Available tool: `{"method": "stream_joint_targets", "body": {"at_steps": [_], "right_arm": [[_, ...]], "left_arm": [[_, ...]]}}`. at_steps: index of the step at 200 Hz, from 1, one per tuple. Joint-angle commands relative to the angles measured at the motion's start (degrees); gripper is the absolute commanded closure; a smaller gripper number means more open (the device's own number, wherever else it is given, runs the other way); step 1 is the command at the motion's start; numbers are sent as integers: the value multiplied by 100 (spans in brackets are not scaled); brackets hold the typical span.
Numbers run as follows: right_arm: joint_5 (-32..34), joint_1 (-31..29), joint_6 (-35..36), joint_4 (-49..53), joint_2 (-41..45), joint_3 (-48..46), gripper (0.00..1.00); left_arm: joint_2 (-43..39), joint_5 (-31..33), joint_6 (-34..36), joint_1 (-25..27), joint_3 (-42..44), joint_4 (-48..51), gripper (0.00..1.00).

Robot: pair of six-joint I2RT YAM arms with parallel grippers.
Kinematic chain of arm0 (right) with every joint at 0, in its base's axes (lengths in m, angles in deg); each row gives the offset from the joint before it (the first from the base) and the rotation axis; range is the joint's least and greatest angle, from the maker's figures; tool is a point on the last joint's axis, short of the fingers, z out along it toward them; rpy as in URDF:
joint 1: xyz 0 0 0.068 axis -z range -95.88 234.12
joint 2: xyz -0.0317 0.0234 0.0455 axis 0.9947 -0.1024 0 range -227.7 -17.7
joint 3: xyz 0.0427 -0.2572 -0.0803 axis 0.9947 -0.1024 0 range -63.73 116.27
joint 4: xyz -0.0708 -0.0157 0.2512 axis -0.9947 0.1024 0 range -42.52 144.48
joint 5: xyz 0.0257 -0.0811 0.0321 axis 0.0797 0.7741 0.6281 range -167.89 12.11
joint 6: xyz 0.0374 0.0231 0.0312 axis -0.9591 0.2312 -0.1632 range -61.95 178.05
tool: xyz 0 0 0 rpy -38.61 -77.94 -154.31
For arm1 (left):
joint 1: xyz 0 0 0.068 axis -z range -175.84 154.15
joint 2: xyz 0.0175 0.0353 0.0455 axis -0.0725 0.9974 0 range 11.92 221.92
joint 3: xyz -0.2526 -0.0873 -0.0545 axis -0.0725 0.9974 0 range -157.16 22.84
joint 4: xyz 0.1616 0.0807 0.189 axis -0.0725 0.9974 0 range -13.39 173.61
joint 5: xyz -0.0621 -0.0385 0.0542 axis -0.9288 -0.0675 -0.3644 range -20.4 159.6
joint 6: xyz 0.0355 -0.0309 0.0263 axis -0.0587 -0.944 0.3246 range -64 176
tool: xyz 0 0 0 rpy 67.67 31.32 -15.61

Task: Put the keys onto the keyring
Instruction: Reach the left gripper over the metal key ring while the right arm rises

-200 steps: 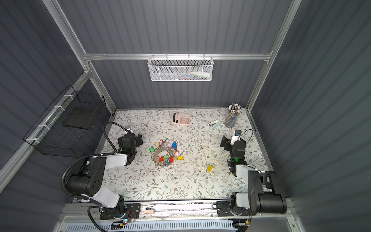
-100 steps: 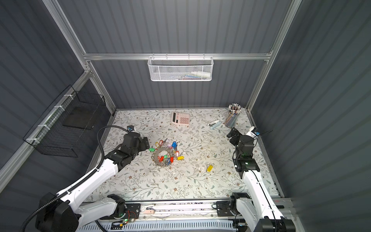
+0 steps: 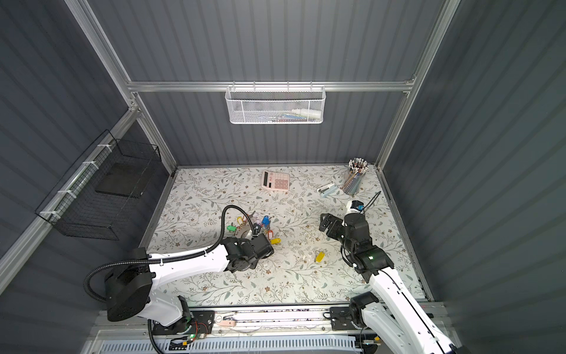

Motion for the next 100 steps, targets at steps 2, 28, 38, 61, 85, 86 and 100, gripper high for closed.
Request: {"method": "stream_joint_targets", "body": {"at_steps": [2,28,38,61,85,86,100], "right_arm": [[-202,-100,211,326,278,-79,1],[-283,-106,310,599,231,75,1],[-324,-114,311,599,264,121,1],[-310,-126,220,748,529,64,1],[-317,-136,130,741,628,26,1],[-321,-136,125,741,632,31,1],[-394,-142,61,728,613,22,1]], "left_arm": [[89,261,-197,33,127,133,34],[134,325,-217,33,303,-12,37],[187,297,-213,35,320,-33,37],[325,279,-203,33,327,-23,38],[372,295,-239,34,331,3,39],[372,293,-234,34,332,-3,39],[426,259,-230,33,336,-45,39]]}}
